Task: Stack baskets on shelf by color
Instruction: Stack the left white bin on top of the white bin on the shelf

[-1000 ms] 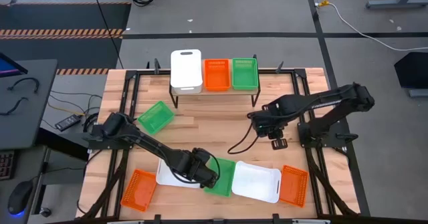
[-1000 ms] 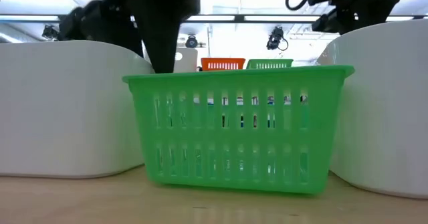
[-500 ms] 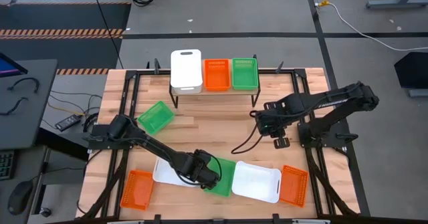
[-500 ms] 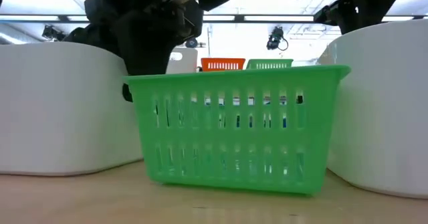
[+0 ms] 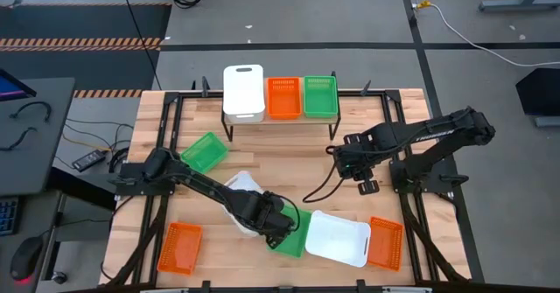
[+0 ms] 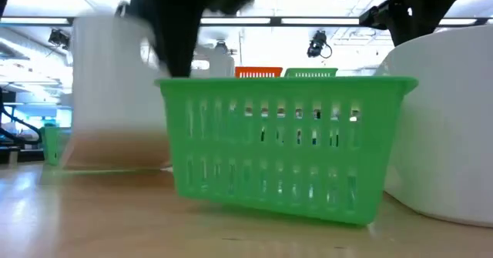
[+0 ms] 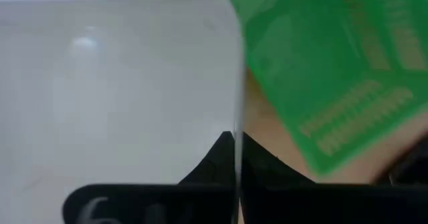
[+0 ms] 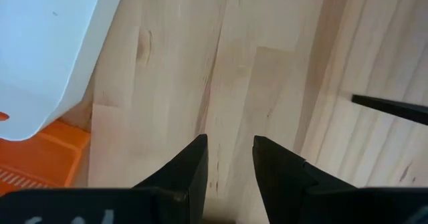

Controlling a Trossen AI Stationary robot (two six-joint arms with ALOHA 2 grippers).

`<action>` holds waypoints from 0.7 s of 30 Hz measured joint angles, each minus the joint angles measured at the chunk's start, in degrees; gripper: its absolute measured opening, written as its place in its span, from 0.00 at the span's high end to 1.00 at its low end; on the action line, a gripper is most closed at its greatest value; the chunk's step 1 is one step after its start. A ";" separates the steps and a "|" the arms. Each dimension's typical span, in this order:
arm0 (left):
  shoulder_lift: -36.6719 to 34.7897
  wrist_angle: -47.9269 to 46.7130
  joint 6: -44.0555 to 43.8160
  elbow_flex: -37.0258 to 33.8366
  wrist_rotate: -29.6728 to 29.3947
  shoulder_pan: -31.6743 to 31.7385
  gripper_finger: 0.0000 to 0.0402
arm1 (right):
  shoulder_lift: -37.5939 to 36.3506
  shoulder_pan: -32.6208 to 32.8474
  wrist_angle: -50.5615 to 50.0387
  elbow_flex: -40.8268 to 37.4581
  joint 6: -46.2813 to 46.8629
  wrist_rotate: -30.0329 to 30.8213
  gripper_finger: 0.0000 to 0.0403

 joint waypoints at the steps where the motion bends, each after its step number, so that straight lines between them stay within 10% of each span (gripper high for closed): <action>1: 0.00 -3.34 1.89 3.08 -0.48 0.06 0.99 | 0.00 0.00 -0.27 0.00 -0.18 0.00 0.69; 12: -0.77 -25.33 16.16 30.82 -10.33 1.62 1.00 | -0.02 0.00 -0.58 0.00 -1.39 0.02 0.69; 21: -2.54 -25.75 31.54 32.98 -13.25 7.03 1.00 | -0.07 -0.11 1.31 -1.21 -1.08 0.04 0.69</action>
